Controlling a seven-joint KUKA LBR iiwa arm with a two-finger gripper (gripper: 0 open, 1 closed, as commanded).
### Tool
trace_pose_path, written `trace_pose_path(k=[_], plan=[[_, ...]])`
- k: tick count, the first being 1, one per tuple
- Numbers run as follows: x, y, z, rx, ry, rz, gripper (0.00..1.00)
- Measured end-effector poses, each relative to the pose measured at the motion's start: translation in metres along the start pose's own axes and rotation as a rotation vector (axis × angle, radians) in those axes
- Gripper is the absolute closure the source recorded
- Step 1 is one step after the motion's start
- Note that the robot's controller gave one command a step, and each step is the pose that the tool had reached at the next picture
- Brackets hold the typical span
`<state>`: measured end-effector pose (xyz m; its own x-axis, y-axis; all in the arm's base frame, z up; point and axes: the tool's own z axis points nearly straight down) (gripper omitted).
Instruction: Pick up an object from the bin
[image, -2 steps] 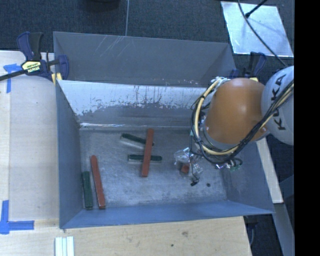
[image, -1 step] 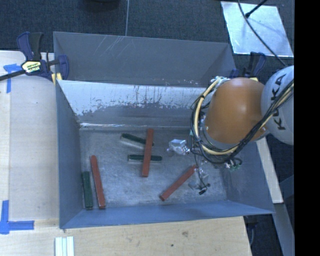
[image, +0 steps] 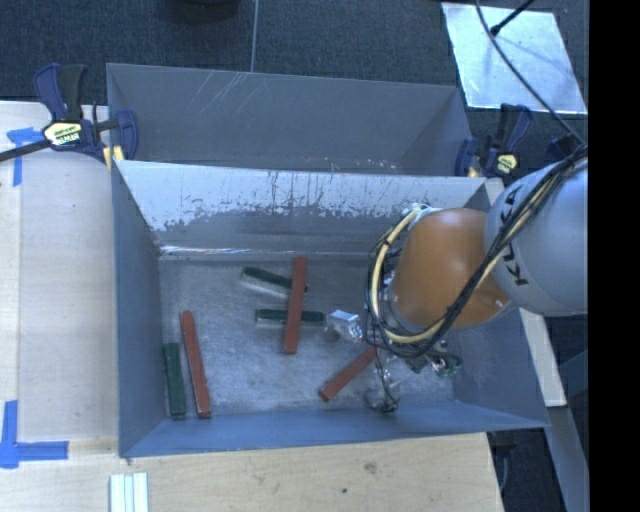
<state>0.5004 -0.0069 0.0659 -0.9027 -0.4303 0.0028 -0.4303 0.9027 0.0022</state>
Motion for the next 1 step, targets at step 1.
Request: trace_pose_path(k=[1], plan=[[-0.0025,-0.0002,-0.0048,0.003,-0.007,-0.002,1.00]])
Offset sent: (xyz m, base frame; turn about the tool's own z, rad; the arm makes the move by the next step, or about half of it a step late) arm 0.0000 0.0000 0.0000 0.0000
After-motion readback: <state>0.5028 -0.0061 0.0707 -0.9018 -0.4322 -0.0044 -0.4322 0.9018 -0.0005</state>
